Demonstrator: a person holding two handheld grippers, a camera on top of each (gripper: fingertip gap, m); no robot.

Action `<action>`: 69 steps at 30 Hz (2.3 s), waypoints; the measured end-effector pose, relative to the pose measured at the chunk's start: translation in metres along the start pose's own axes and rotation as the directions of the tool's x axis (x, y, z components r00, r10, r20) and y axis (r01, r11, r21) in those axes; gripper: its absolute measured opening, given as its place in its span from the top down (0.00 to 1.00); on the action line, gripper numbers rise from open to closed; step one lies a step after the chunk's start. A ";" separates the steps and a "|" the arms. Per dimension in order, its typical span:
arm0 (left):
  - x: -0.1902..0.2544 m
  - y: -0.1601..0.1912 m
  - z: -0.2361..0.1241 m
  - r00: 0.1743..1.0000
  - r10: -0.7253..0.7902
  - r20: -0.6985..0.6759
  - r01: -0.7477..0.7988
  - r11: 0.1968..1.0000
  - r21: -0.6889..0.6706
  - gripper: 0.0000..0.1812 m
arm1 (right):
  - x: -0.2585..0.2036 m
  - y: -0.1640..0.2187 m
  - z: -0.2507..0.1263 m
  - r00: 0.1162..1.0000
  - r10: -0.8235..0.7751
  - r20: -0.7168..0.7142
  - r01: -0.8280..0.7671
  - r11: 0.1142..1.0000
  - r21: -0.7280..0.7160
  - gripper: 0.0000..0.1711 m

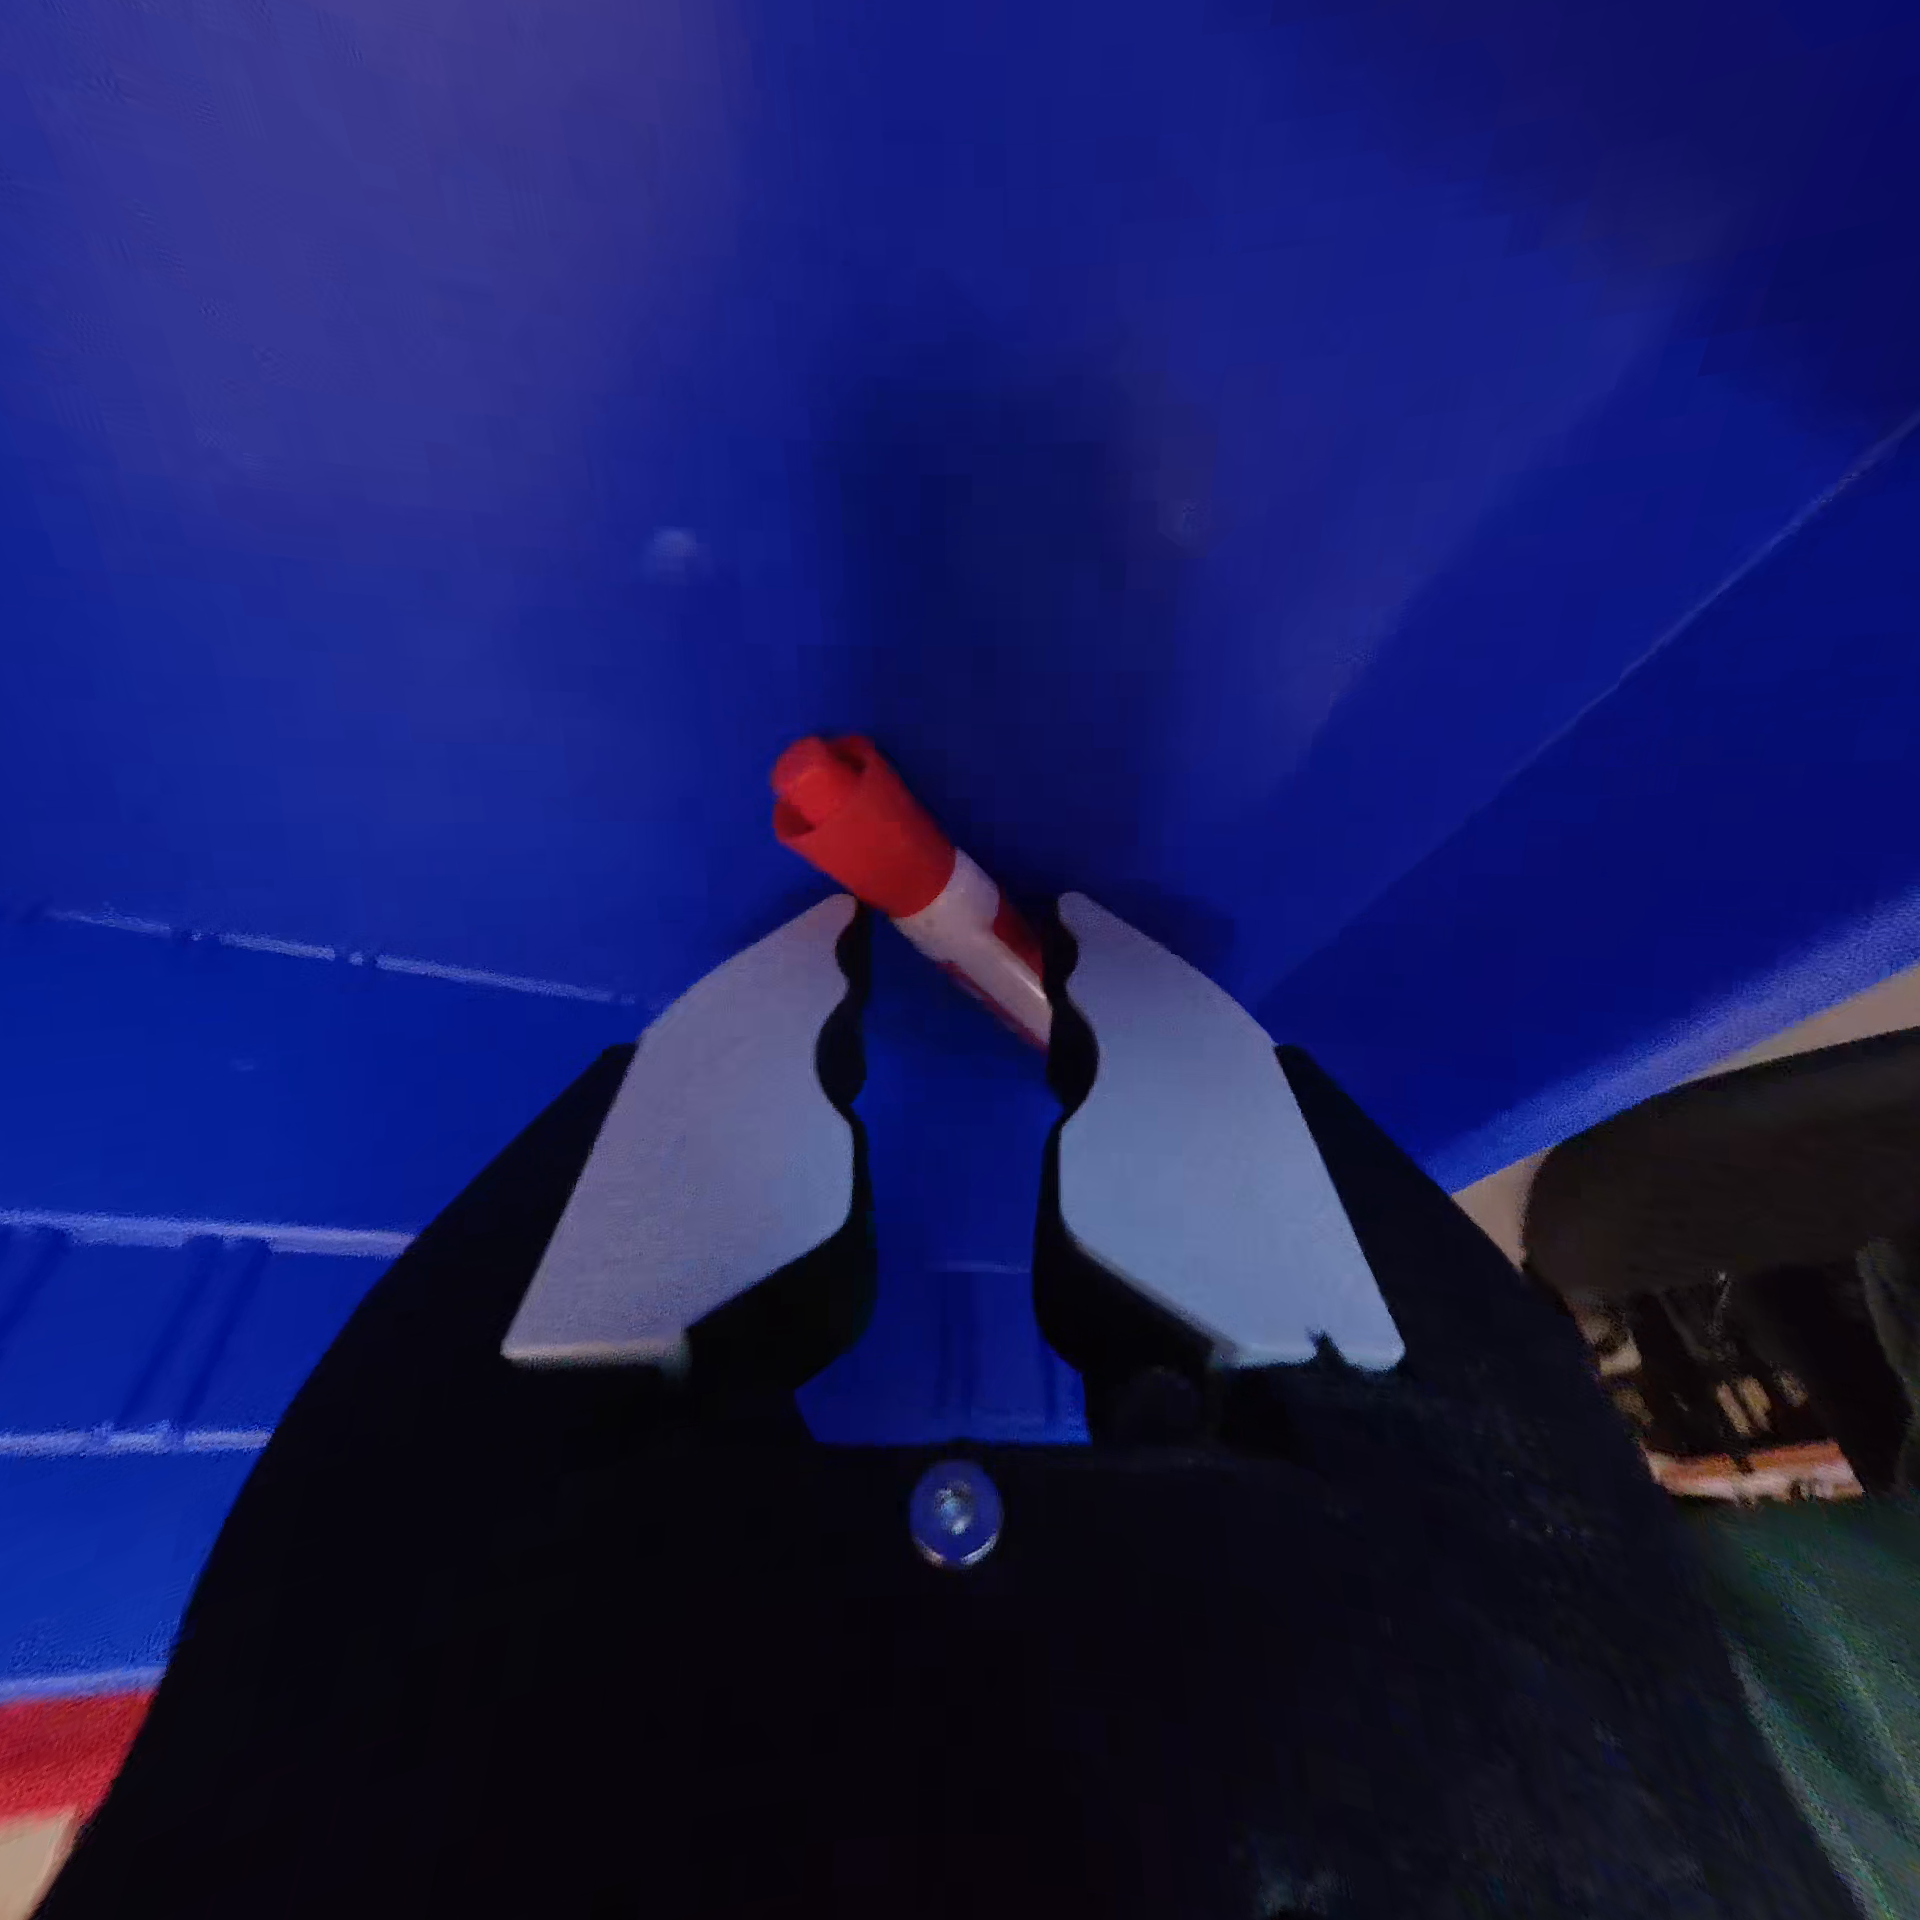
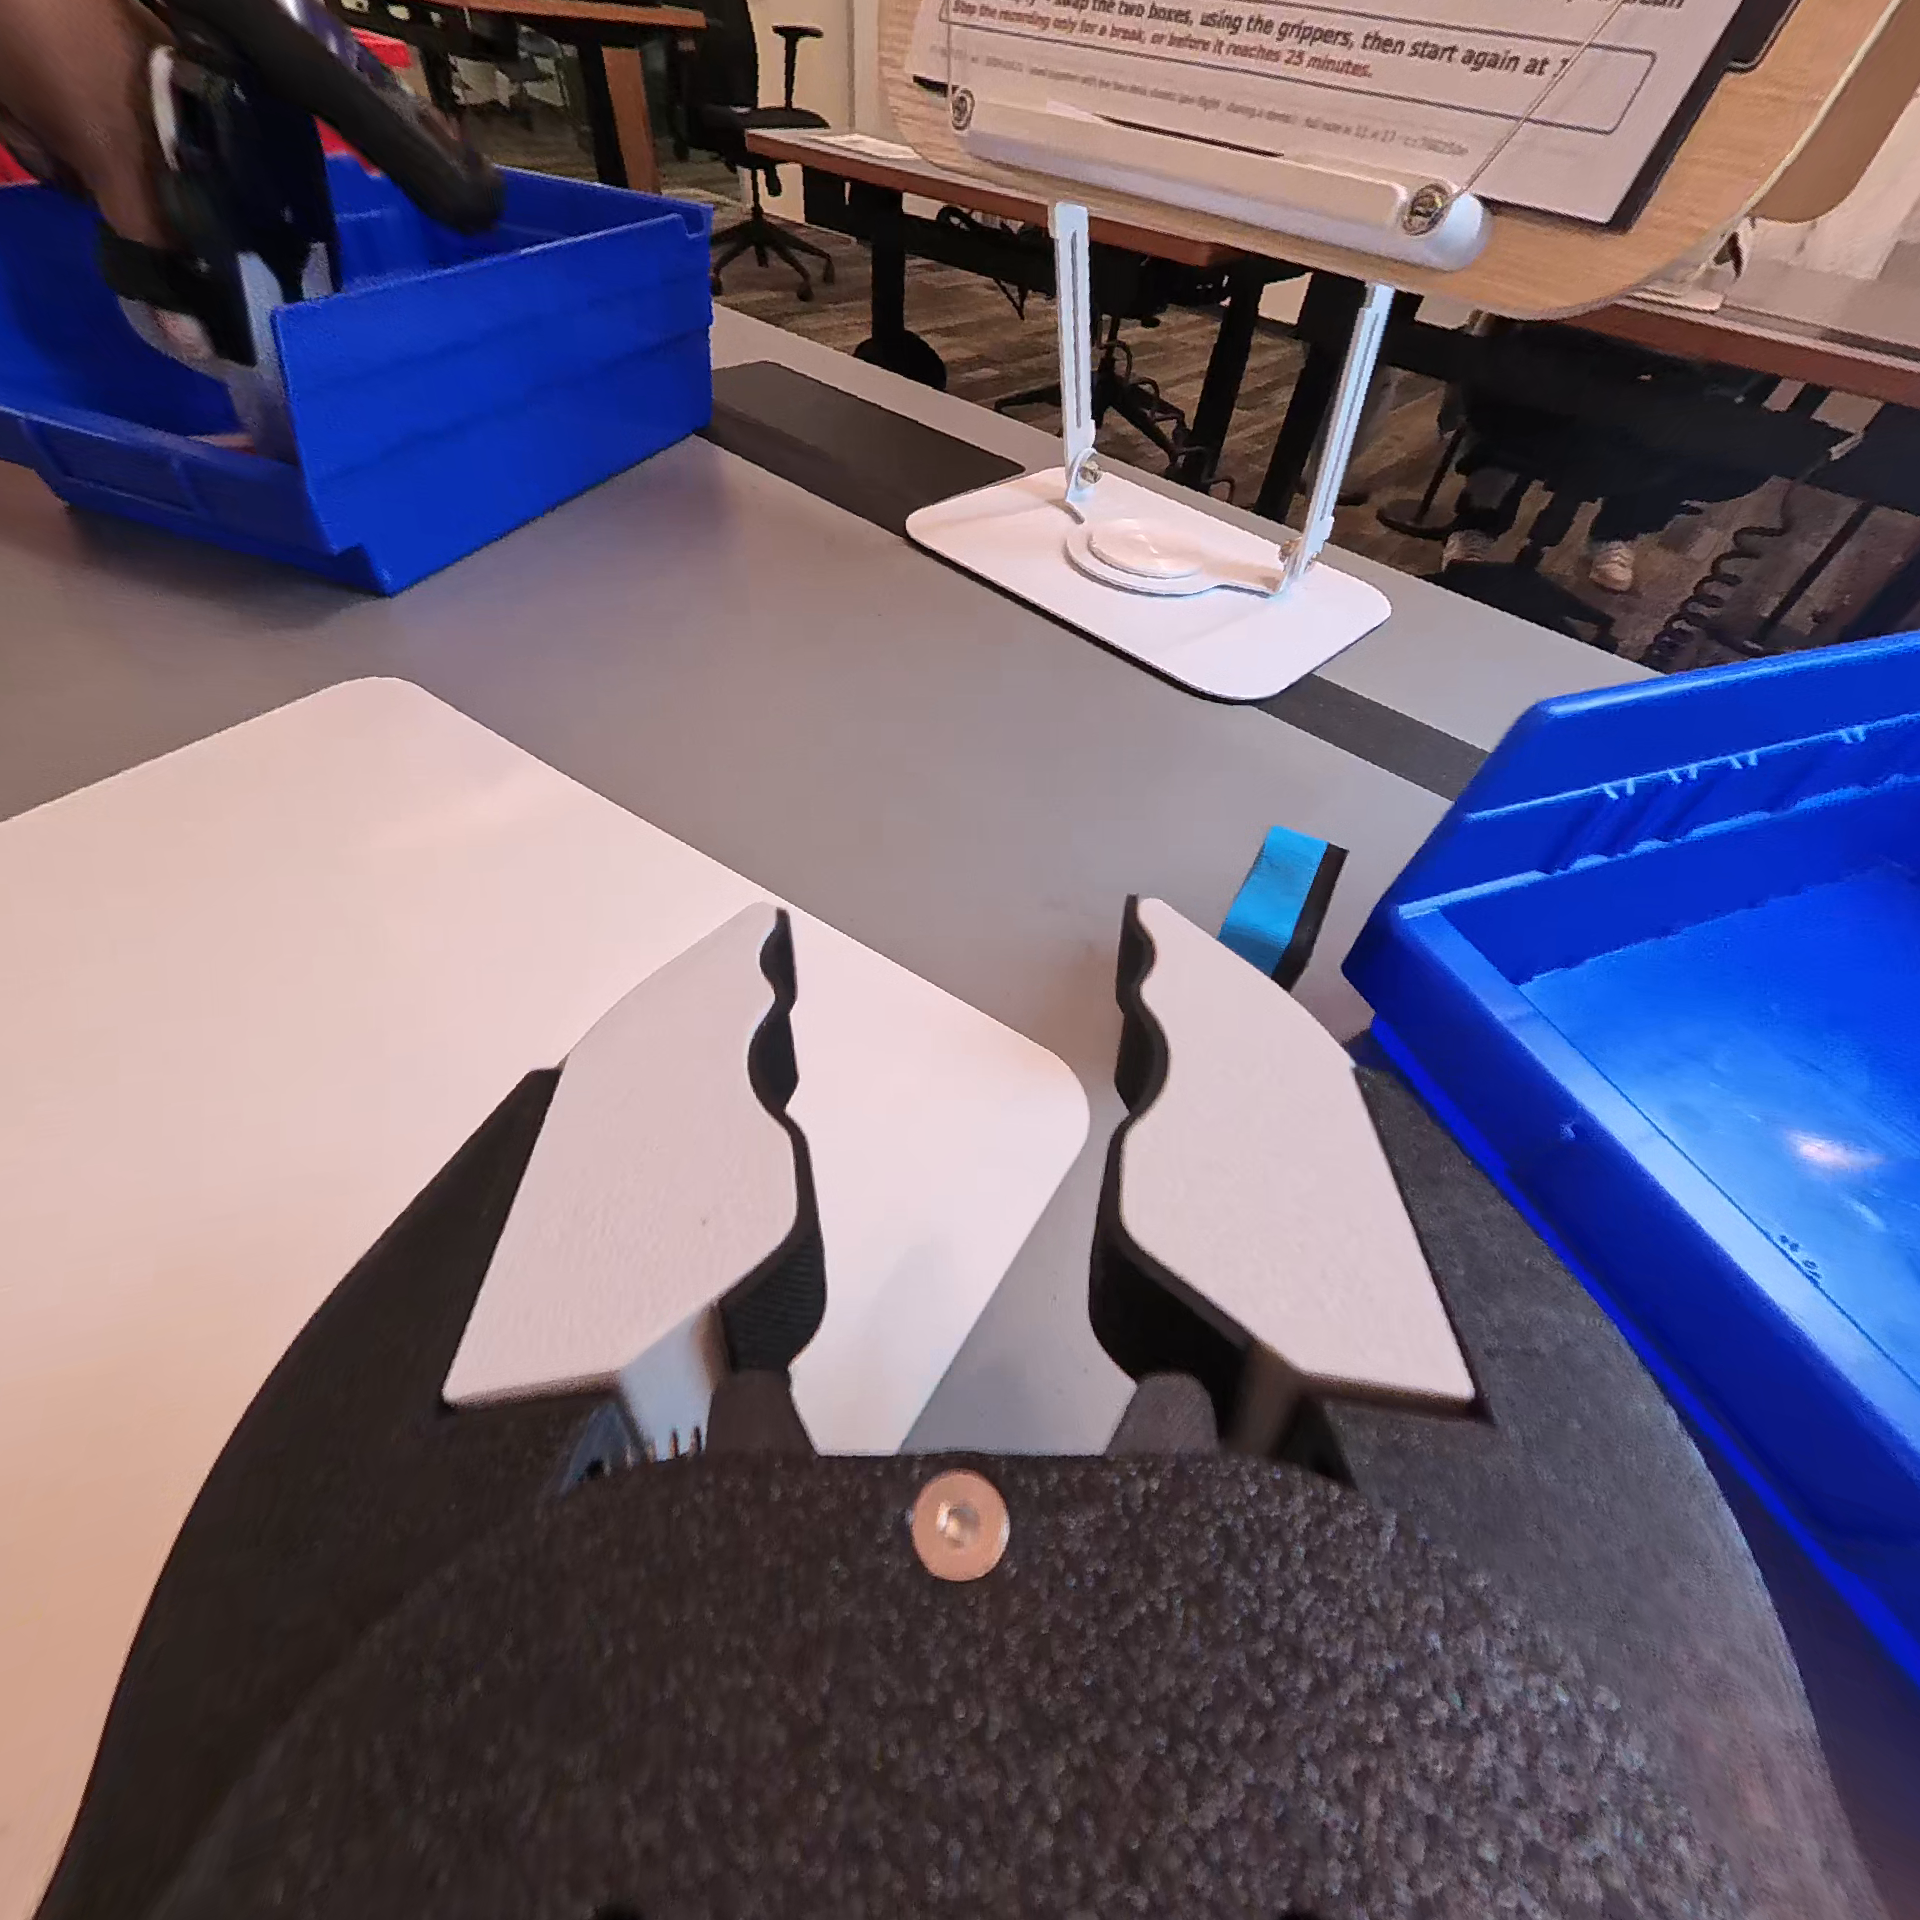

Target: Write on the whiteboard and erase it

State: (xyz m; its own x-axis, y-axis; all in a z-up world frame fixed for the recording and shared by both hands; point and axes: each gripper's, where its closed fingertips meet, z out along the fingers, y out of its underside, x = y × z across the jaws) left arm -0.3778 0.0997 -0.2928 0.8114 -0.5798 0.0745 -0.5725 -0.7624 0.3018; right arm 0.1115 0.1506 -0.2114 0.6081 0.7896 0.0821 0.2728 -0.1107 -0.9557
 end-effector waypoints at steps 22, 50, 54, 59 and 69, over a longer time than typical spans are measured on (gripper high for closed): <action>0.004 -0.044 -0.053 0.983 0.111 0.148 -0.162 0.904 0.396 0.90 | -0.002 -0.002 -0.003 0.999 -0.034 -0.018 0.035 0.999 0.014 0.66; 0.328 -0.070 -0.177 0.695 0.715 0.074 0.215 -0.305 0.928 0.90 | -0.228 -0.052 0.033 0.833 -0.106 0.543 0.059 0.993 0.103 0.69; 0.325 -0.073 -0.175 0.707 0.704 0.073 0.198 -0.296 0.935 0.90 | -0.216 -0.057 0.029 0.849 -0.106 0.518 0.051 0.991 0.120 0.69; 0.336 -0.077 -0.168 0.700 0.709 0.084 0.164 -0.274 0.948 0.90 | -0.214 -0.063 0.032 0.867 -0.120 0.483 0.045 0.985 0.164 0.88; 0.306 -0.082 -0.163 0.745 0.665 0.057 0.132 -0.231 0.964 0.80 | -0.177 -0.030 0.030 0.872 -0.263 0.413 0.294 0.956 -0.013 0.89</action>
State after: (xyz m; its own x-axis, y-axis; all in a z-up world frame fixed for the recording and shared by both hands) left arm -0.0638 0.0314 -0.1399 0.2166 -0.9552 0.2018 0.1254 -0.1778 -0.9761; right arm -0.0268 0.0322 -0.2055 0.1503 0.9670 0.2059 0.4495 0.1186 -0.8854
